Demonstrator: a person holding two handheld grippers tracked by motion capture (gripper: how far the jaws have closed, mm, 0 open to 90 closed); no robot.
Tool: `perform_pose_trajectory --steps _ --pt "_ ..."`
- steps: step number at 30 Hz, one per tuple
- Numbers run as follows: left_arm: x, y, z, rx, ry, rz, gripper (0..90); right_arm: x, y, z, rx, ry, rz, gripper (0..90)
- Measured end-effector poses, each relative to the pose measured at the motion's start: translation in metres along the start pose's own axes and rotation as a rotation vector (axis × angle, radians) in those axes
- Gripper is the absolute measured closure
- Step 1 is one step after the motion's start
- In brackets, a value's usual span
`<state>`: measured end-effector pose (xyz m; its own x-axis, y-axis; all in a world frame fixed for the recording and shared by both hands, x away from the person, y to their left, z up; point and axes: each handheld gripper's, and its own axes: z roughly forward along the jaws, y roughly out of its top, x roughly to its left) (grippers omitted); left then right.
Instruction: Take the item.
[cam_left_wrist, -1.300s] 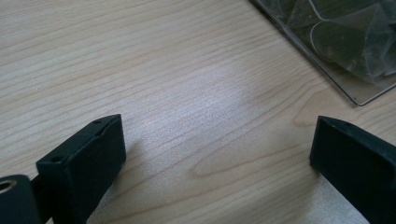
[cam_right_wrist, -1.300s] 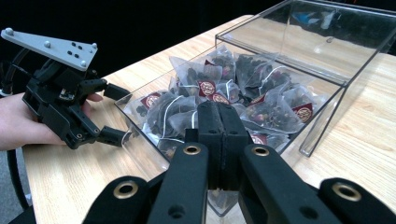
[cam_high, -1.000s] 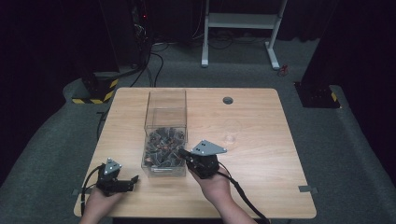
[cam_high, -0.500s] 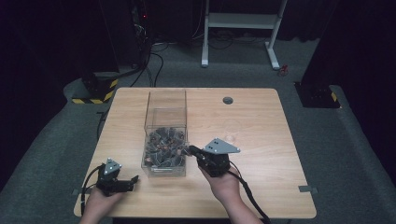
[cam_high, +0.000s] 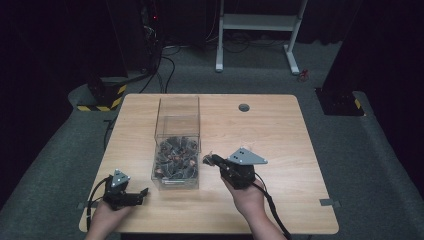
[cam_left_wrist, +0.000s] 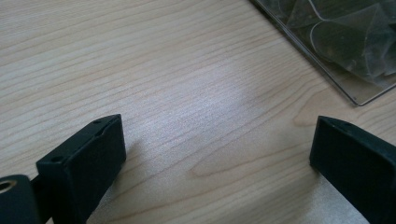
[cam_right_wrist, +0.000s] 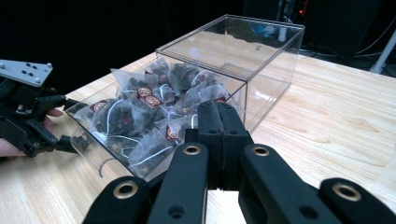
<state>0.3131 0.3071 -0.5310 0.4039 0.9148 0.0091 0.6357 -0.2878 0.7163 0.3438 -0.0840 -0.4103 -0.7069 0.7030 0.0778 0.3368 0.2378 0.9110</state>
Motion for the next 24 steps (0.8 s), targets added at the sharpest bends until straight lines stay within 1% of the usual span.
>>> perform_pose_trajectory --steps 10,15,18,24 --pt "0.000 0.000 0.000 0.000 0.000 0.000 3.8 -0.007 -0.001 -0.004 -0.004 -0.026 0.001 90.0" --pt "0.000 0.000 0.000 0.000 0.000 0.000 3.8 -0.010 -0.001 -0.006 -0.012 -0.049 -0.003 90.0" --pt "0.000 0.000 0.000 0.002 0.000 0.001 3.8 -0.013 0.000 -0.007 -0.009 -0.065 -0.002 90.0" --pt "0.000 0.000 0.000 0.000 0.000 0.000 3.8 -0.022 0.002 -0.008 -0.011 -0.093 -0.004 90.0"
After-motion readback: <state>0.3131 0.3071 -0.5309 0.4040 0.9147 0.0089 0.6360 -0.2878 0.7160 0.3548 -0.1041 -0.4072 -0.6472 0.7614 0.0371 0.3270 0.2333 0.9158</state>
